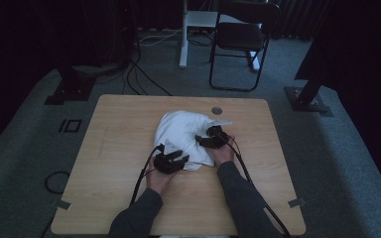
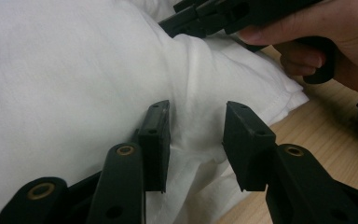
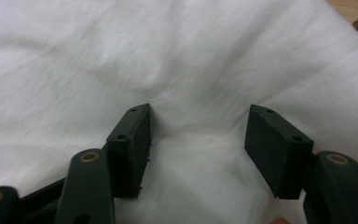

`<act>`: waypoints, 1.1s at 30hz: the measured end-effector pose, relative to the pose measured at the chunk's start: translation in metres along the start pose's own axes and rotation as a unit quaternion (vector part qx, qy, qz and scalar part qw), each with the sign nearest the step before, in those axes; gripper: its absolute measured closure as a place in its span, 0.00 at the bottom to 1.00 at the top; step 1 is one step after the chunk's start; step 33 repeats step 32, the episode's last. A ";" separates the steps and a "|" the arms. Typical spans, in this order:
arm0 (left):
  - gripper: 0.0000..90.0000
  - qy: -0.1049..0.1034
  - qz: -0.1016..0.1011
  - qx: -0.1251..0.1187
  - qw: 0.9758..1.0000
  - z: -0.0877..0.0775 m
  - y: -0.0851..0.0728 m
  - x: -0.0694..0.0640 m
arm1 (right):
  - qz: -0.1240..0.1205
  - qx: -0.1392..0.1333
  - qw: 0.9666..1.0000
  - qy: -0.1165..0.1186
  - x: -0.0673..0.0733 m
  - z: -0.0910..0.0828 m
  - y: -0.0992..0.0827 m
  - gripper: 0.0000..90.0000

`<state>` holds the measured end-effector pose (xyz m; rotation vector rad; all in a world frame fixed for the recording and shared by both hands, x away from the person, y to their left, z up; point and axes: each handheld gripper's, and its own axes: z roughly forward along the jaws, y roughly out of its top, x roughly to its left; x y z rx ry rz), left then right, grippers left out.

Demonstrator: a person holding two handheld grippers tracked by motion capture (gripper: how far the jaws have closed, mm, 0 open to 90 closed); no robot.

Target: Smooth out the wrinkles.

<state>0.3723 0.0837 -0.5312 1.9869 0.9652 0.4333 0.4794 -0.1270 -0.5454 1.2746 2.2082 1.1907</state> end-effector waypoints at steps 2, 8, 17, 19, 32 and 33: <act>0.67 -0.003 -0.003 -0.003 1.000 0.001 0.001 -0.001 | 0.003 0.003 1.000 -0.001 -0.002 -0.001 0.002 0.42; 0.62 -0.007 -0.013 -0.029 0.999 -0.012 0.007 0.001 | -0.004 -0.013 1.000 -0.015 -0.001 -0.023 0.012 0.34; 0.51 0.045 -0.025 -0.095 0.994 -0.104 0.012 0.035 | -0.019 -0.071 0.997 0.003 -0.007 -0.106 0.008 0.34; 0.51 0.074 -0.018 -0.096 0.992 -0.127 0.006 0.045 | -0.023 -0.077 0.997 -0.001 -0.013 -0.125 -0.003 0.34; 0.49 0.178 -0.080 -0.108 0.975 -0.227 -0.056 0.110 | 0.039 -0.062 0.997 -0.036 -0.063 -0.192 -0.087 0.38; 0.49 0.178 -0.080 -0.108 0.975 -0.227 -0.056 0.110 | 0.039 -0.062 0.997 -0.036 -0.063 -0.192 -0.087 0.38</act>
